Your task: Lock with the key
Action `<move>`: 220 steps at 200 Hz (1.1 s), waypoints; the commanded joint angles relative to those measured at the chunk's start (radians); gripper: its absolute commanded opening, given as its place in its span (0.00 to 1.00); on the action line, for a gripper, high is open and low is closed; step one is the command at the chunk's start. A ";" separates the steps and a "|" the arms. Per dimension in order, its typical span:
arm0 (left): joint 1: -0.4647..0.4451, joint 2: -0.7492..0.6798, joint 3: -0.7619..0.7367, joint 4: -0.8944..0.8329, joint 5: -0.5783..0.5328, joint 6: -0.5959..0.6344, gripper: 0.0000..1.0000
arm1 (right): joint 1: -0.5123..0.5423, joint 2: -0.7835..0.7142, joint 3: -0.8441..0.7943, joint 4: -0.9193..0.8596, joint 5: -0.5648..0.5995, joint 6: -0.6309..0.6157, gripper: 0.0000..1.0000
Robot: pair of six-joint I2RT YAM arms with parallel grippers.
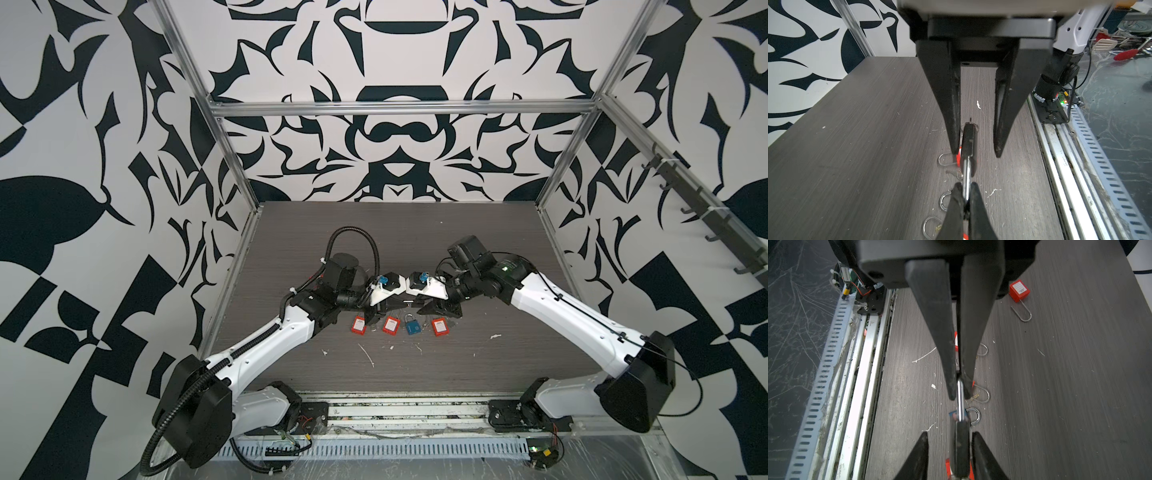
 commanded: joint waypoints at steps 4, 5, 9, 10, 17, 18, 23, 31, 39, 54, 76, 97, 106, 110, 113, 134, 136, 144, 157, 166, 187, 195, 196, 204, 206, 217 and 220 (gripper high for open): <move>0.005 0.014 0.026 0.015 0.050 -0.041 0.00 | 0.001 -0.012 0.001 0.029 0.003 0.003 0.32; 0.005 0.013 0.026 0.015 0.051 -0.041 0.00 | 0.001 -0.013 0.000 0.029 0.003 0.003 0.31; 0.005 0.015 0.027 0.015 0.053 -0.040 0.00 | 0.001 -0.014 -0.002 0.030 0.006 0.001 0.30; 0.005 0.015 0.028 0.015 0.053 -0.040 0.00 | 0.001 -0.015 -0.002 0.030 0.007 0.001 0.30; 0.005 0.017 0.030 0.014 0.054 -0.042 0.00 | 0.003 -0.016 -0.003 0.030 0.009 -0.004 0.28; 0.005 0.017 0.031 0.014 0.054 -0.043 0.00 | 0.003 -0.016 -0.003 0.031 0.010 -0.005 0.28; 0.005 0.018 0.030 0.013 0.055 -0.045 0.00 | 0.003 -0.017 -0.004 0.030 0.011 -0.006 0.26; 0.005 0.018 0.030 0.013 0.057 -0.047 0.00 | 0.003 -0.016 -0.006 0.026 0.012 -0.014 0.24; 0.004 0.018 0.031 0.013 0.058 -0.051 0.00 | 0.005 -0.017 -0.009 0.024 0.016 -0.020 0.22; 0.004 0.018 0.032 0.013 0.070 -0.060 0.00 | 0.007 -0.021 -0.011 0.025 0.015 -0.025 0.18; 0.004 0.025 0.042 0.010 0.094 -0.074 0.00 | 0.013 -0.026 -0.015 0.046 0.016 -0.030 0.11; 0.004 0.039 0.060 0.003 0.115 -0.080 0.00 | 0.025 -0.033 -0.022 0.084 0.016 -0.029 0.06; 0.003 0.046 0.067 0.005 0.121 -0.081 0.00 | 0.030 -0.036 -0.024 0.098 0.008 -0.030 0.05; 0.004 0.049 0.069 0.007 0.125 -0.082 0.00 | 0.032 -0.037 -0.025 0.106 0.003 -0.029 0.05; 0.004 0.051 0.071 0.009 0.127 -0.084 0.00 | 0.032 -0.038 -0.026 0.110 -0.001 -0.027 0.05; 0.004 0.087 0.074 0.043 0.150 -0.112 0.00 | 0.040 -0.040 -0.034 0.146 -0.030 -0.015 0.04; 0.003 0.089 0.074 0.046 0.151 -0.114 0.00 | 0.040 -0.041 -0.035 0.151 -0.032 -0.011 0.04; 0.002 0.096 0.070 0.061 0.158 -0.120 0.00 | 0.040 -0.041 -0.040 0.171 -0.040 0.000 0.03; -0.005 0.096 0.062 0.086 0.160 -0.125 0.00 | 0.040 -0.046 -0.052 0.209 -0.055 0.018 0.02; -0.011 0.096 0.053 0.101 0.159 -0.125 0.00 | 0.040 -0.048 -0.058 0.237 -0.061 0.033 0.01; -0.027 0.098 0.045 0.111 0.141 -0.115 0.00 | 0.040 -0.049 -0.060 0.299 -0.093 0.068 0.00; -0.037 0.096 0.038 0.116 0.118 -0.101 0.00 | 0.040 -0.044 -0.055 0.310 -0.119 0.079 0.00; -0.038 0.096 0.037 0.117 0.115 -0.099 0.00 | 0.040 -0.043 -0.054 0.311 -0.122 0.080 0.00; -0.046 0.089 0.026 0.134 0.096 -0.088 0.00 | 0.040 -0.034 -0.044 0.310 -0.145 0.089 0.00; -0.049 0.085 0.022 0.141 0.092 -0.086 0.00 | 0.040 -0.032 -0.042 0.310 -0.150 0.091 0.00; -0.062 0.070 0.002 0.175 0.060 -0.067 0.00 | 0.040 -0.020 -0.032 0.304 -0.178 0.098 0.00; -0.066 0.067 -0.003 0.183 0.053 -0.061 0.00 | 0.040 -0.018 -0.030 0.304 -0.181 0.098 0.00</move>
